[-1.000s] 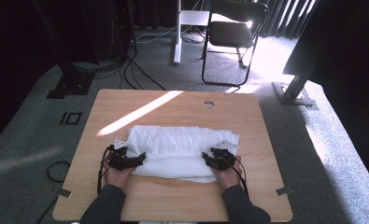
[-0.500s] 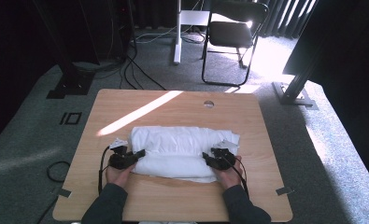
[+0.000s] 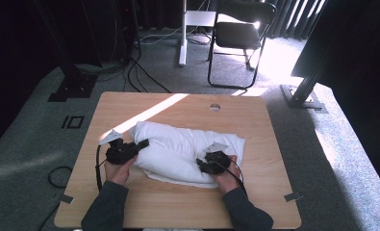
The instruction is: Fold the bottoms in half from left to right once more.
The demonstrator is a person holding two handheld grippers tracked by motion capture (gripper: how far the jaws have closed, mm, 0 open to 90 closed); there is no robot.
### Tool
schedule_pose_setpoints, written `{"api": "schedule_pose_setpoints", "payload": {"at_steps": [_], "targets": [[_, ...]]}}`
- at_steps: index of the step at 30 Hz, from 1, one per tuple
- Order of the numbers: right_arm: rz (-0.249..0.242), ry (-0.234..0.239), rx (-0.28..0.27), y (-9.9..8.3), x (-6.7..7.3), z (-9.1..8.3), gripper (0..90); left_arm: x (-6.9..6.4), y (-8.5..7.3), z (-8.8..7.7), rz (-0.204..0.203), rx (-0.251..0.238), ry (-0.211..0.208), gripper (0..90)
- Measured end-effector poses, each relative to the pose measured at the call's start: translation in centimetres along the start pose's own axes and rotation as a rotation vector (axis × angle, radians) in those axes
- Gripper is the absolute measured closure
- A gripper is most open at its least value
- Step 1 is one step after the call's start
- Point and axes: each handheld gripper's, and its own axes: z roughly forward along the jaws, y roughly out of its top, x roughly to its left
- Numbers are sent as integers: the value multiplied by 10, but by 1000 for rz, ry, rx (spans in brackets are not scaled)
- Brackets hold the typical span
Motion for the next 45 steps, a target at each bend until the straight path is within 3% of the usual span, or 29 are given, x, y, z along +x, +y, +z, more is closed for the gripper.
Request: {"api": "schedule_pose_setpoints", "payload": {"at_steps": [4,8,9,12,14,16,18,19,21,25,30,33,35,37,40,45], "targets": [[28,20,5,-1,7,13,458,-12,18,4,20,-27,-53,821],[29,0,-4,4,17,22,465,-25,31,11,45,-37,-91,824],[30,-8,-10,5,20,24,467,-34,37,17,60,-38,-122,824],[21,0,-22,10,28,29,471,-47,43,25,106,-30,-116,824],[2,56,-7,14,27,30,453,-48,45,28,110,-28,-109,823],[2,82,-21,18,23,18,404,-47,46,28,111,-27,-103,823],[-11,96,-90,17,22,4,407,-46,46,27,107,-29,-104,823],[-28,88,-80,17,24,2,407,-45,46,27,99,-28,-109,824],[-69,71,2,13,31,14,408,-45,48,27,64,-25,-140,824],[16,149,-28,13,34,31,420,-57,51,30,102,-17,-150,825],[-27,168,-35,23,51,36,420,-64,54,38,151,5,-125,826],[-50,183,-90,20,44,15,399,-64,53,36,171,13,-116,826],[-32,138,-113,14,30,-1,393,-62,52,36,173,21,-110,825],[-1,93,-80,6,16,-7,360,-62,51,37,172,21,-110,825],[40,106,-33,-6,8,5,356,-68,51,41,181,29,-115,825],[42,155,-17,4,23,26,364,-82,50,52,231,65,-114,825]]}}
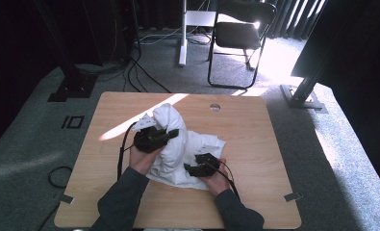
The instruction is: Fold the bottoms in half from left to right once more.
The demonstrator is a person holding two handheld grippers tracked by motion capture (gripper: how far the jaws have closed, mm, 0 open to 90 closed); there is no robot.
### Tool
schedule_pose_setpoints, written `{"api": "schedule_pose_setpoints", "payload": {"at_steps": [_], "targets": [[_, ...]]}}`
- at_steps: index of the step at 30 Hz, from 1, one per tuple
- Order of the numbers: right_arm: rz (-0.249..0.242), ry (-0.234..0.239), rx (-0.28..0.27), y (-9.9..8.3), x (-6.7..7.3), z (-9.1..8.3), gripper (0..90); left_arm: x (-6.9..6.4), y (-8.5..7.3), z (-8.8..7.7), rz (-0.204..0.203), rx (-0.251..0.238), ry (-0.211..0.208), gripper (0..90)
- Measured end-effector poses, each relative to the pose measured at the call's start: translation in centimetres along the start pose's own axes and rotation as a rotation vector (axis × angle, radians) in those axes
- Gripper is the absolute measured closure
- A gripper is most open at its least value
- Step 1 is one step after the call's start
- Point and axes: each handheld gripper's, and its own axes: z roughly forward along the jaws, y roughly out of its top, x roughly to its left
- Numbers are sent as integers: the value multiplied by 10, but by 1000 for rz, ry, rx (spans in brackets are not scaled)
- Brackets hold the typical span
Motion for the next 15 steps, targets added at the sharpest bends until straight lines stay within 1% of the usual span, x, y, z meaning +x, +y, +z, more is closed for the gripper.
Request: {"api": "schedule_pose_setpoints", "payload": {"at_steps": [2,3,4,5,6,7,8,9,10,12,14,15], "targets": [[-21,29,3,7,8,9,363,-1,-2,9,4,33,1,825],[-42,45,5,10,11,10,355,-1,-4,15,6,54,-1,825],[-58,67,-1,12,12,9,329,-1,-7,20,11,74,-1,825],[-58,67,-1,12,12,9,329,-1,-7,20,11,74,-1,825],[-55,120,-45,12,5,-7,299,-2,-14,29,14,96,-10,825],[-55,120,-45,12,5,-7,299,-2,-14,29,14,96,-10,825],[-54,117,-81,6,-9,-28,292,-4,-21,38,12,104,-27,824],[-56,103,-90,3,-16,-36,291,-6,-24,42,19,117,-33,824],[-45,73,-91,-1,-26,-46,291,-9,-28,47,23,128,-39,823],[3,12,-92,-11,-47,-64,292,-15,-36,56,37,159,-48,821],[65,-19,-115,-21,-64,-76,293,-22,-45,67,45,195,-57,817],[94,-33,-130,-25,-71,-81,293,-26,-50,73,52,214,-59,816]]}}
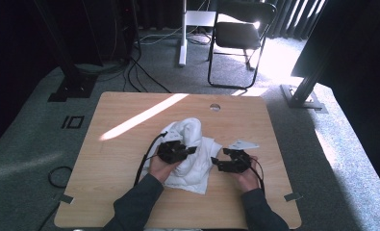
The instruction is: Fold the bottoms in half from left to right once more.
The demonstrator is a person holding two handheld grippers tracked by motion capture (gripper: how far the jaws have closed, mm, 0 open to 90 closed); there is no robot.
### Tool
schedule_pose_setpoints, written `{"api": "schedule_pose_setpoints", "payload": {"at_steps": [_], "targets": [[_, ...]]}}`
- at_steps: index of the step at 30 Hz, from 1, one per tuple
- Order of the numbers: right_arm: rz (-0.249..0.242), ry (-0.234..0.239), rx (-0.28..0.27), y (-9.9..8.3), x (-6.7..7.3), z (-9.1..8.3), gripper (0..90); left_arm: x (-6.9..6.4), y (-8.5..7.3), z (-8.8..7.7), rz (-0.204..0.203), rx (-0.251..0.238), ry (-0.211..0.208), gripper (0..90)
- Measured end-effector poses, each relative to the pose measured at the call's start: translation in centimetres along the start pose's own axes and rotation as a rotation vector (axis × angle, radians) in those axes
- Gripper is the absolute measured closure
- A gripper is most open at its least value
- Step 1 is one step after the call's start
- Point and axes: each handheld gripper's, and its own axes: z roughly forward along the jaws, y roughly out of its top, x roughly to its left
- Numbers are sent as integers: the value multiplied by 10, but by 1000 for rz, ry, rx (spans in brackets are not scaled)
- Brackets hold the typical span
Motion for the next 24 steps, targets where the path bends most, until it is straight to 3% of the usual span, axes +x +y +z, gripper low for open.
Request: {"api": "schedule_pose_setpoints", "payload": {"at_steps": [3,5,8,10,12,14,17,19,20,22,24], "targets": [[64,-17,-58,0,-12,-12,293,-6,-13,23,5,79,-15,812],[83,-32,-100,6,-12,-18,301,-6,-22,36,-26,118,-38,810],[57,-18,-162,23,-5,-24,303,-9,-27,42,-20,124,-36,802],[47,2,-195,34,1,-23,313,-7,-26,39,-36,116,-46,783],[54,42,-189,42,6,-15,320,-7,-25,37,-47,114,-59,746],[45,39,-124,44,8,2,356,-10,-23,34,-32,115,-66,679],[82,10,-31,37,5,26,466,-19,-15,14,18,65,-71,603],[114,2,-9,31,-1,34,485,-19,-6,-9,54,-13,-85,611],[122,-9,1,27,-3,37,485,-16,-1,-22,60,-53,-67,617],[128,-17,23,21,-7,41,482,-2,7,-44,33,-115,-10,617],[129,-19,39,16,-10,43,478,20,11,-56,-13,-116,89,617]]}}
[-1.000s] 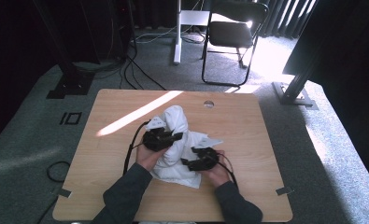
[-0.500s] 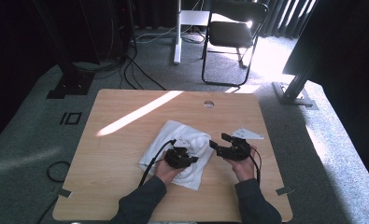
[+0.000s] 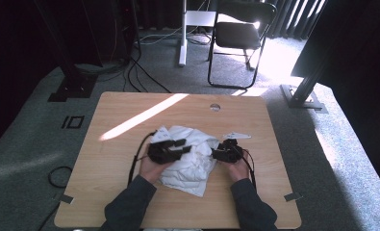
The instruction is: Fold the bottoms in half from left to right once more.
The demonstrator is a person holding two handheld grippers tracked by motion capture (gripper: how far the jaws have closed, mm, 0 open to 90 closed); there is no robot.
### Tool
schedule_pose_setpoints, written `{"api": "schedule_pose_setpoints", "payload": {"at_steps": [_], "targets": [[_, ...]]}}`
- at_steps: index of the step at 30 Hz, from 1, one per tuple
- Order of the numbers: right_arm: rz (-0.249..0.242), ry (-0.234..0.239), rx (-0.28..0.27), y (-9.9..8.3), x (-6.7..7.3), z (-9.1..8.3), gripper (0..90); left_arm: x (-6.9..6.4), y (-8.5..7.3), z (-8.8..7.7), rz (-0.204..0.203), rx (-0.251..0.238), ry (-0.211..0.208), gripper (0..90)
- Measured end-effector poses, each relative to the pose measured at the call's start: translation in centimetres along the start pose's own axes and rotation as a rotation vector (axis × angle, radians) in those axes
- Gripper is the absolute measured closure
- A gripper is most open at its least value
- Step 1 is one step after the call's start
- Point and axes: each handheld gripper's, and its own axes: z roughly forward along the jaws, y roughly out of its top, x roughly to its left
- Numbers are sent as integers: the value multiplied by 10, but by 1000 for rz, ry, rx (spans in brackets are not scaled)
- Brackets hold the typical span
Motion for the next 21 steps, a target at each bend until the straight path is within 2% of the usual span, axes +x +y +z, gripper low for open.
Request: {"api": "schedule_pose_setpoints", "payload": {"at_steps": [1,3,4,5,8,11,14,16,18,21], "targets": [[-2,-6,6,-1,-1,1,476,12,-1,-1,-37,19,31,624],[-9,-14,14,-1,-2,4,478,34,-9,5,-90,80,61,631],[-13,-19,18,0,-2,6,481,40,-16,9,-104,108,71,641],[-21,-24,22,1,-2,8,485,43,-23,12,-119,129,54,644],[-42,-41,34,8,-2,17,495,39,-40,17,-121,130,48,640],[-56,-50,45,17,-3,27,504,28,-47,17,-120,121,90,639],[-63,-59,54,27,-3,37,508,17,-51,18,-86,123,120,639],[-72,-67,66,32,-2,40,494,13,-56,22,-78,139,145,640],[-80,-98,62,36,0,35,454,10,-62,28,-69,156,165,641],[-83,-149,-3,41,4,9,415,11,-65,33,-72,160,169,647]]}}
